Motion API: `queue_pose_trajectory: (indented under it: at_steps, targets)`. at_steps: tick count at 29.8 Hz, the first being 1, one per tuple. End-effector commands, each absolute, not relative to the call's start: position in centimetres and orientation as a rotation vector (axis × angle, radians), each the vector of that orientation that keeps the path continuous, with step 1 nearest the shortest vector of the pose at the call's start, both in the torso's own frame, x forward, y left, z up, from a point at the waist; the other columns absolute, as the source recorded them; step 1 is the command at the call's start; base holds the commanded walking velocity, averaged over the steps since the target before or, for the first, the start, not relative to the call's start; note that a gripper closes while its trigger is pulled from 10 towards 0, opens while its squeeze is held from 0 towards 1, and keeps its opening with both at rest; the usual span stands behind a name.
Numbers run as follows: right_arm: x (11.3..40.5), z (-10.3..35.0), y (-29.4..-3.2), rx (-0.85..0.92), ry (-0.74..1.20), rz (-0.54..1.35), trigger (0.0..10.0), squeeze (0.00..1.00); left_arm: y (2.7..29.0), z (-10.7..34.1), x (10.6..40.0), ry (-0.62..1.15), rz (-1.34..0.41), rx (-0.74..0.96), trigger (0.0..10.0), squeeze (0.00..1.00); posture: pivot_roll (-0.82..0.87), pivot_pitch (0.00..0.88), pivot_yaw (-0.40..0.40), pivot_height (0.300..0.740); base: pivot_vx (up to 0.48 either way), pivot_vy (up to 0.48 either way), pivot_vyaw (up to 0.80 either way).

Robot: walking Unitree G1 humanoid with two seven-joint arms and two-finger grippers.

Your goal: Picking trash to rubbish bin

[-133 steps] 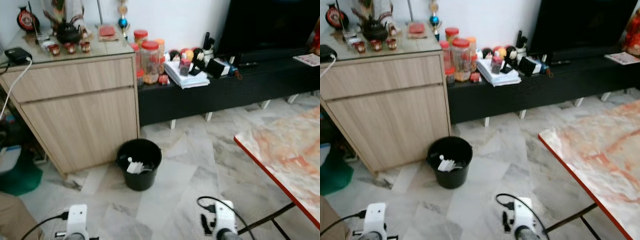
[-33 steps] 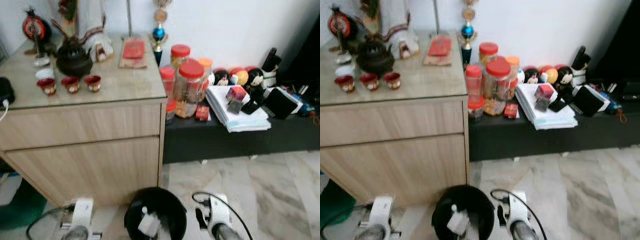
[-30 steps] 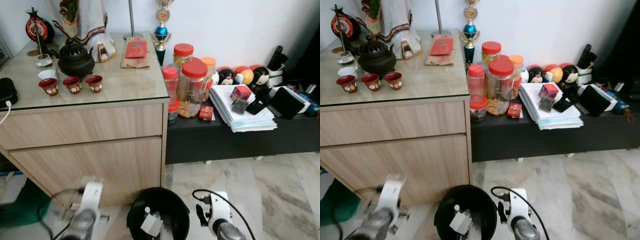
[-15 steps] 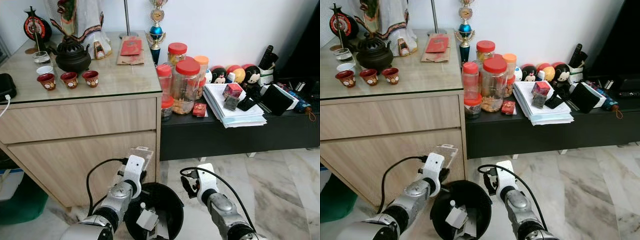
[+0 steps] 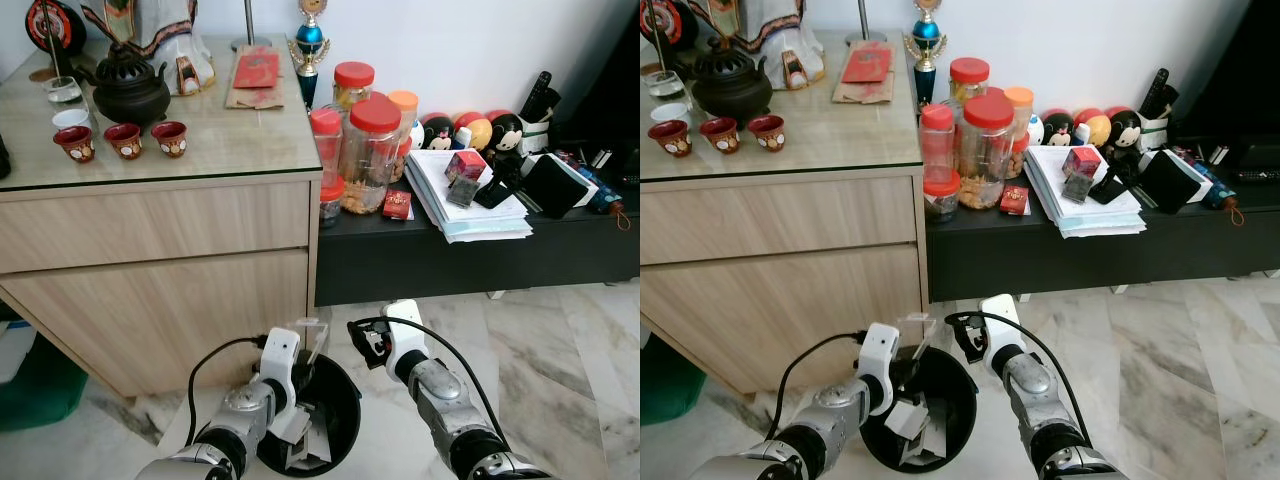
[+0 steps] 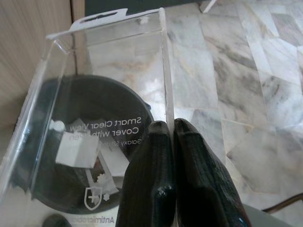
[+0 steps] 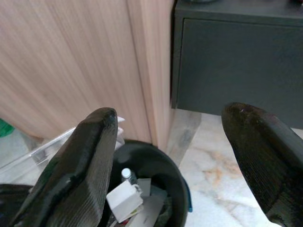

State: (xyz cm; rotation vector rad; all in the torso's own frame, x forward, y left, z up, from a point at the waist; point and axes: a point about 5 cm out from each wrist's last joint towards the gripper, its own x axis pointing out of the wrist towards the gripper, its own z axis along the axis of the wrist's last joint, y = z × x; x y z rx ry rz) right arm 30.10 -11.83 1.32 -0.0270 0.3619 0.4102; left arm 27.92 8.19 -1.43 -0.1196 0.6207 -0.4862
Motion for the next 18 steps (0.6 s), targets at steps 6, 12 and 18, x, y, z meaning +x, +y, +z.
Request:
queue_pose_trajectory:
  at_steps: [6,12,18]
  targets:
    - [30.4,1.9,-11.6,-0.027,0.323,0.422,10.0,0.0,8.1,-1.7,27.5,0.639,-0.502,-0.139,10.0,1.0,-0.12,0.141,-0.064,0.74,0.0,0.0,0.0]
    - [29.9,1.3,-11.4,-0.018,0.347,0.418,10.0,0.0,8.4,-1.8,27.5,0.638,-0.498,-0.134,10.0,1.0,-0.11,0.147,-0.055,0.74,0.0,0.0,0.0]
    - [29.5,0.9,-11.4,-0.002,0.369,0.403,10.0,0.0,8.9,-1.7,27.7,0.633,-0.48,-0.113,10.0,1.0,-0.1,0.146,-0.051,0.74,0.0,0.0,0.0]
